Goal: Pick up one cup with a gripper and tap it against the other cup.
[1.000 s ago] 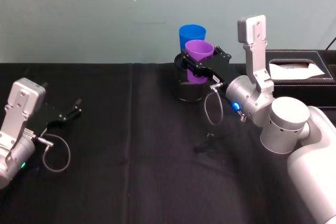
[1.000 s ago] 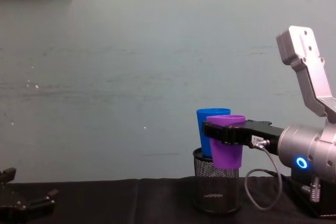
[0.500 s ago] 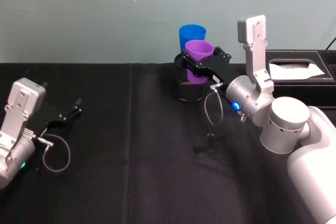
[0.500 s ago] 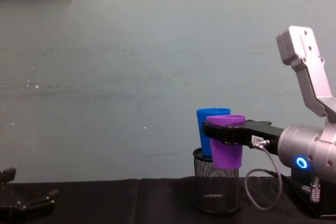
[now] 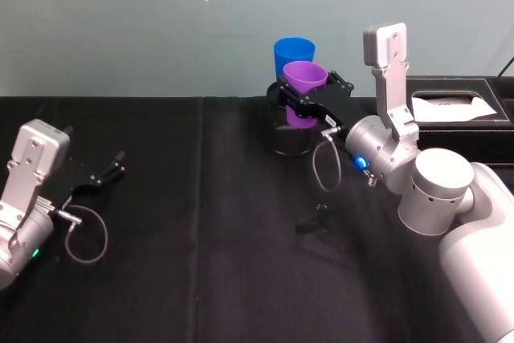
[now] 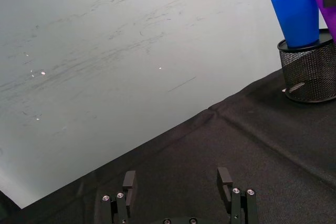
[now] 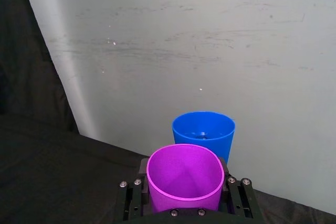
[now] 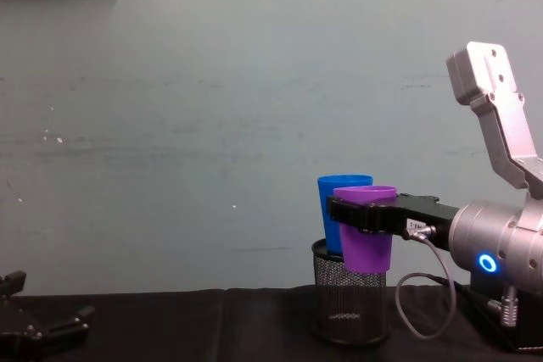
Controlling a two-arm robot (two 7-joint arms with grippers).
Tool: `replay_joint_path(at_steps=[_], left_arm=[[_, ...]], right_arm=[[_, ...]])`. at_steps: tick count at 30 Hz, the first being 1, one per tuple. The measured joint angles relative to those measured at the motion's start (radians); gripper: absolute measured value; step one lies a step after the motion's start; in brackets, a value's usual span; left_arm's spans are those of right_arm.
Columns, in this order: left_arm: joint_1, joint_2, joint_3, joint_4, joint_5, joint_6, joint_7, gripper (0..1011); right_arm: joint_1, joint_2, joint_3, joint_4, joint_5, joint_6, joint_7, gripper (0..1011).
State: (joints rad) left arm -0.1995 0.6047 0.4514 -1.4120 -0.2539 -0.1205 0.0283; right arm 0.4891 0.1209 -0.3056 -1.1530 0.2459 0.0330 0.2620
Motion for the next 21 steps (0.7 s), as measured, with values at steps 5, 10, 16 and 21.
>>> replay_joint_path(at_steps=[5,10,16,21], left_arm=[[0.0,0.0,0.0,0.0,0.0,0.0,0.0,1000],[0.0,0.0,0.0,0.0,0.0,0.0,0.0,1000],[0.0,0.0,0.0,0.0,0.0,0.0,0.0,1000],[0.0,0.0,0.0,0.0,0.0,0.0,0.0,1000]], right_arm=[[0.0,0.0,0.0,0.0,0.0,0.0,0.0,726],[0.0,0.0,0.0,0.0,0.0,0.0,0.0,726],[0.0,0.0,0.0,0.0,0.0,0.0,0.0,726],[0.0,0.0,0.0,0.0,0.0,0.0,0.0,726]])
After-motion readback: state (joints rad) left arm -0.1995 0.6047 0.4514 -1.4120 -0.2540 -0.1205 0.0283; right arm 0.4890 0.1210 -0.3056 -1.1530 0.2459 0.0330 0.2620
